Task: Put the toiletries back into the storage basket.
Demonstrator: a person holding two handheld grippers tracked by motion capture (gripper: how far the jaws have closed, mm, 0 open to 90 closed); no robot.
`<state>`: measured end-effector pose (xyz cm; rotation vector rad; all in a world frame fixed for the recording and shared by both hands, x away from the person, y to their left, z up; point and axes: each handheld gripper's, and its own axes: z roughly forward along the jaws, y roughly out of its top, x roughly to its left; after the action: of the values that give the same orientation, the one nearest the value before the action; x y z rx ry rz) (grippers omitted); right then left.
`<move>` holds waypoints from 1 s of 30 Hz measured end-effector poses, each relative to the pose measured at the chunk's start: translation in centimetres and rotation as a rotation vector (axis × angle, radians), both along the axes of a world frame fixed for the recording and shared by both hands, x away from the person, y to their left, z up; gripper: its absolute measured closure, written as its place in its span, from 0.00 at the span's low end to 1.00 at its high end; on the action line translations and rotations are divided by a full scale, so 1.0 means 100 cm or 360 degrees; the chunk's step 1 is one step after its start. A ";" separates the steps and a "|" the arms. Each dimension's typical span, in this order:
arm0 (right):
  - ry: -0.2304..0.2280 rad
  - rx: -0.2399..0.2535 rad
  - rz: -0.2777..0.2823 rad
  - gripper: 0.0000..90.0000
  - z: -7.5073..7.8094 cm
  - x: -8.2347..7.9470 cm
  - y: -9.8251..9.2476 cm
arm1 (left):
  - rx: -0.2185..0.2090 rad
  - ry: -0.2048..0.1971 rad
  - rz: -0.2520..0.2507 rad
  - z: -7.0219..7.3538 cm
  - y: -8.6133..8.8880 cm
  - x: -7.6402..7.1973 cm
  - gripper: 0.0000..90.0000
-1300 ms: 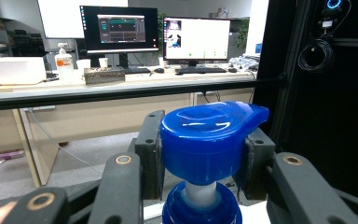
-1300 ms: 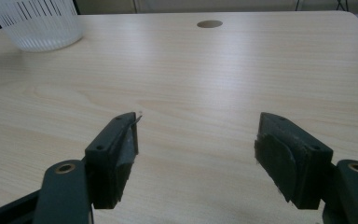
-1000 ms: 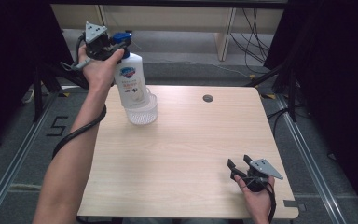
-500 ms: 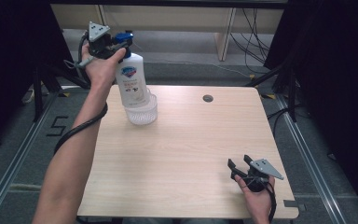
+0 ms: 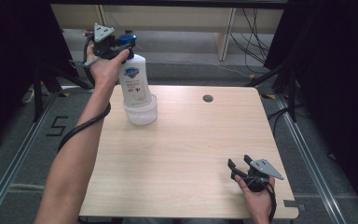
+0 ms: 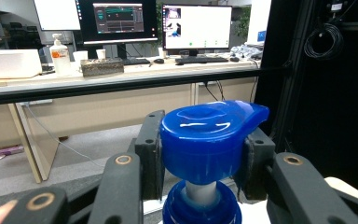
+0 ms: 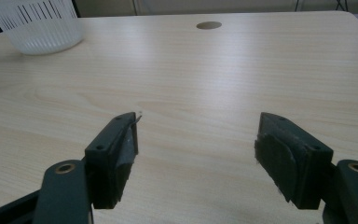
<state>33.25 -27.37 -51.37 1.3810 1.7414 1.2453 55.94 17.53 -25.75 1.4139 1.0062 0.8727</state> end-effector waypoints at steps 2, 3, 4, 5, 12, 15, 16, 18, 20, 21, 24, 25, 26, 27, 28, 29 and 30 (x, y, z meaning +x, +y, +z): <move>0.0005 0.0003 0.0002 0.34 0.000 0.000 0.000 | 0.0007 0.0000 -0.0009 -0.002 -0.001 0.001 0.66; -0.0001 -0.0008 0.0004 0.34 0.000 0.000 0.000 | -0.0002 0.0003 -0.0006 -0.003 -0.002 0.002 0.66; -0.0001 -0.0006 0.0009 0.34 0.000 -0.001 0.000 | 0.0007 0.0005 -0.0010 -0.004 -0.002 0.002 0.66; 0.0007 -0.0006 0.0012 0.34 0.001 -0.002 0.000 | 0.0011 0.0010 -0.0016 -0.005 -0.003 0.003 0.66; -0.0002 -0.0010 0.0023 0.34 0.001 -0.002 -0.001 | 0.0022 0.0039 -0.0015 -0.012 -0.007 0.006 0.66; -0.0011 -0.0024 0.0011 0.34 0.000 0.000 0.000 | 0.0016 0.0052 -0.0011 -0.015 -0.008 0.008 0.66; -0.0017 -0.0020 0.0024 0.34 0.000 -0.001 -0.001 | 0.0020 0.0055 -0.0010 -0.016 -0.008 0.008 0.66; -0.0002 -0.0005 0.0025 0.34 0.001 -0.002 -0.001 | 0.0027 0.0063 -0.0014 -0.019 -0.008 0.009 0.66; -0.0005 -0.0022 0.0008 0.34 0.000 -0.001 0.000 | 0.0028 0.0065 -0.0013 -0.021 -0.009 0.010 0.66; -0.0006 -0.0015 0.0019 0.34 0.000 -0.001 -0.001 | 0.0030 0.0071 -0.0013 -0.023 -0.009 0.010 0.66; 0.0000 -0.0005 0.0029 0.34 0.001 -0.002 -0.001 | 0.0033 0.0086 -0.0007 -0.027 -0.009 0.011 0.66; 0.0000 -0.0006 0.0030 0.34 0.001 -0.002 -0.001 | 0.0035 0.0087 -0.0006 -0.028 -0.009 0.011 0.66; 0.0000 -0.0006 0.0030 0.34 0.001 -0.002 -0.001 | 0.0035 0.0092 -0.0006 -0.029 -0.009 0.011 0.66; -0.0003 -0.0009 0.0028 0.34 0.001 -0.002 -0.001 | 0.0035 0.0096 -0.0006 -0.031 -0.009 0.011 0.66; -0.0004 -0.0009 0.0029 0.34 0.001 -0.002 -0.001 | 0.0040 0.0096 -0.0007 -0.032 -0.009 0.011 0.66; -0.0004 -0.0009 0.0030 0.34 0.001 -0.002 -0.001 | 0.0042 0.0103 -0.0008 -0.033 -0.009 0.011 0.66; 0.0000 -0.0008 0.0032 0.34 0.001 -0.002 -0.001 | 0.0037 0.0107 -0.0005 -0.035 -0.008 0.011 0.66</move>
<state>33.05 -27.46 -51.26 1.3636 1.7611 1.2507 57.07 16.69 -29.25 1.4727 1.0473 0.8417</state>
